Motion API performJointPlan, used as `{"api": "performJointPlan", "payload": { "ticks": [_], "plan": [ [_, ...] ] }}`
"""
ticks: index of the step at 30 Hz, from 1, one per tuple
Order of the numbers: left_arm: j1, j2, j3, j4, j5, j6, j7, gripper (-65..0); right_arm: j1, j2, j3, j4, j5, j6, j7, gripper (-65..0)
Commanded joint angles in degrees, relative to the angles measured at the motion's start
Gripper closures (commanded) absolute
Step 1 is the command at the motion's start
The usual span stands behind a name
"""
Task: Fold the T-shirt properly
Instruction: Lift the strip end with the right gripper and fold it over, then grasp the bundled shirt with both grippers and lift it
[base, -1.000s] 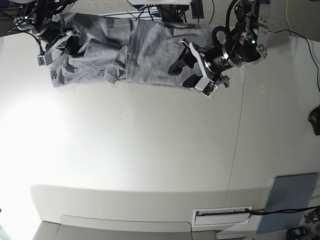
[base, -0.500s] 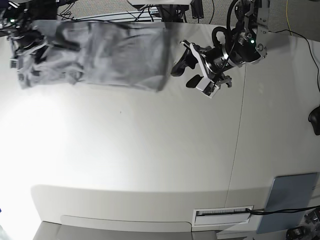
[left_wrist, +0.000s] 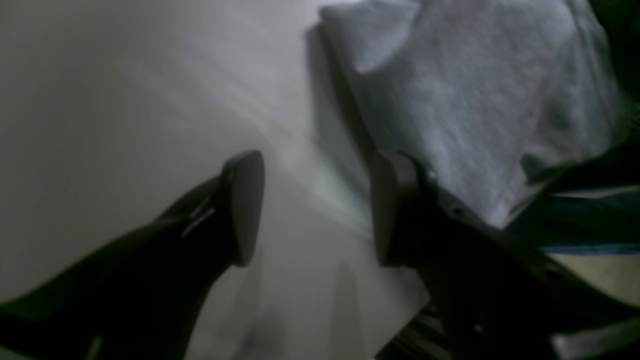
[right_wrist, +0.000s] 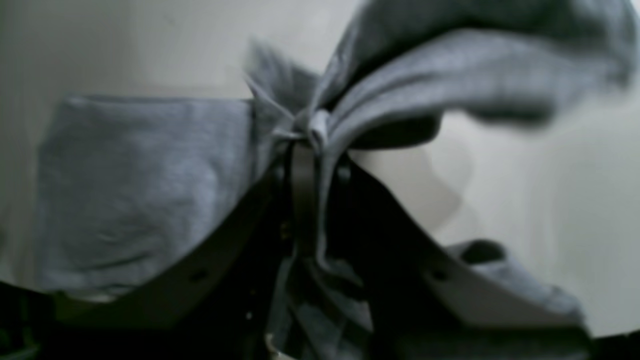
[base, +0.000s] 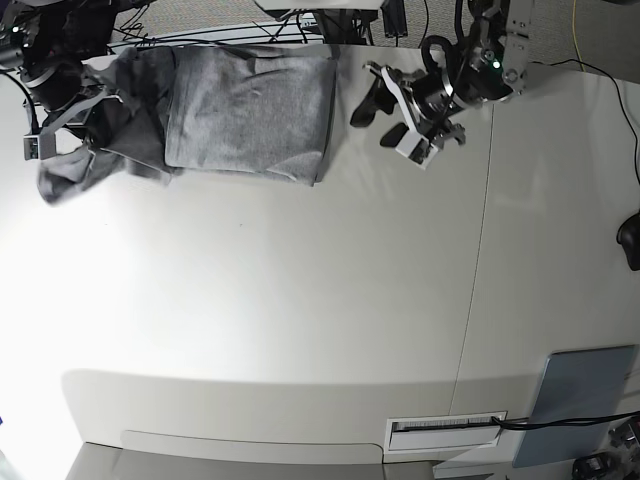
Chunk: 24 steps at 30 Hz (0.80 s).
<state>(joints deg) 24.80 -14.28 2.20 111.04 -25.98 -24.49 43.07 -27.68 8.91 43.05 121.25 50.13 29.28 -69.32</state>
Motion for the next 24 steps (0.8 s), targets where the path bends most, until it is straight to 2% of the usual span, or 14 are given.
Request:
{"api": "performJointPlan", "payload": {
  "ticks": [1, 4, 8, 17, 24],
  "plan": [
    [0.4, -0.1, -0.1, 0.1, -0.7, -0.2, -1.2, -34.6, -0.1, -0.2, 0.4, 2.4, 2.0, 0.2, 1.4, 0.0],
    [1.0, 0.1, -0.1, -2.8, -1.5, -2.2, -1.2, -34.6, -0.1, -2.8, -1.3, 6.3, 2.8, 0.2, 1.1, 0.0],
    [1.1, 0.2, 0.2, -6.6, -4.0, -4.2, -1.2, -34.6, -0.1, -5.4, -8.6, 10.6, 1.2, -0.7, 1.5, 0.0],
    [0.9, 0.2, 5.9, -8.1, -3.1, -4.1, -2.2, -34.6, -0.1, -10.3, -34.5, 11.8, -16.5, -6.8, 6.8, 0.0],
    [0.9, 0.2, 7.8, -8.1, -0.6, -3.6, -3.8, -34.6, -0.3, -12.8, -48.7, 11.8, -26.3, -11.0, 7.7, 0.0]
  ]
}}
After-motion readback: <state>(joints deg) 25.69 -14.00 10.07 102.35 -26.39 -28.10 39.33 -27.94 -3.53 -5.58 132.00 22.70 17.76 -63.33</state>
